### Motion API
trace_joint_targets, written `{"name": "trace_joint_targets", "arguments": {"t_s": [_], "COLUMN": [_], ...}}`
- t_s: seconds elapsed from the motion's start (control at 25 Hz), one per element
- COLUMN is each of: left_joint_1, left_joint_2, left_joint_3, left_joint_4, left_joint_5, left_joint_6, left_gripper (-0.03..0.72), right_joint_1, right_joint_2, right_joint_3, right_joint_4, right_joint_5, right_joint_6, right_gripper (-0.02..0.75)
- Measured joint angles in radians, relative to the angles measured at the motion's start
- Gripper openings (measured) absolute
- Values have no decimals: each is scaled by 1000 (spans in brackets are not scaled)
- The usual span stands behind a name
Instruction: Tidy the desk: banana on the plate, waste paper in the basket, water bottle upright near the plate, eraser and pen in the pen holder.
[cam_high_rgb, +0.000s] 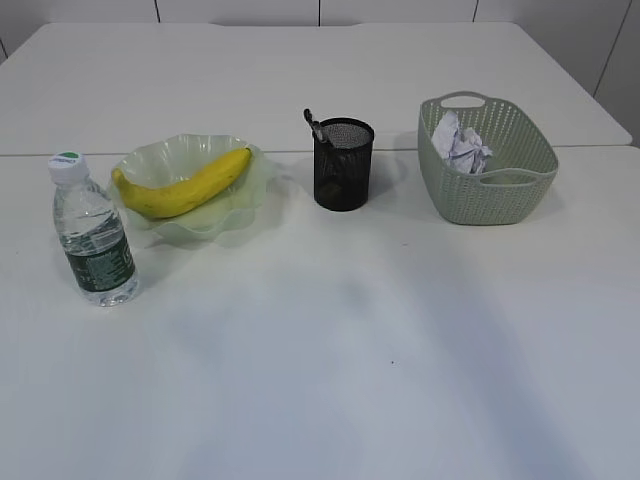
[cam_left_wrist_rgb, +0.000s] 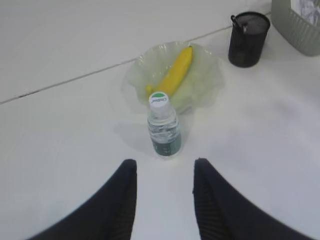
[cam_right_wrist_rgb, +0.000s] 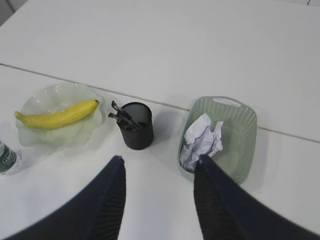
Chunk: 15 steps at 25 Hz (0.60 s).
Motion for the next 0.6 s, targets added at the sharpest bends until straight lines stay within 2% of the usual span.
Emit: {"name": "trace_joint_targets", "arguments": {"t_s": [0.28,0.6], "left_joint_1": [0,0], "left_joint_2": [-154,-316], "left_joint_3": [0,0], "left_joint_4": [67,76], "left_joint_5": [79,115], "left_joint_6": [-38,-41], "left_gripper": [272,272], "right_joint_1": [0,0], "right_joint_2": [-234,-587], "right_joint_3": [262,579], "right_joint_4": [-1,5], "right_joint_5": [2,-11], "right_joint_6": [0,-7], "right_gripper": [338,326]}}
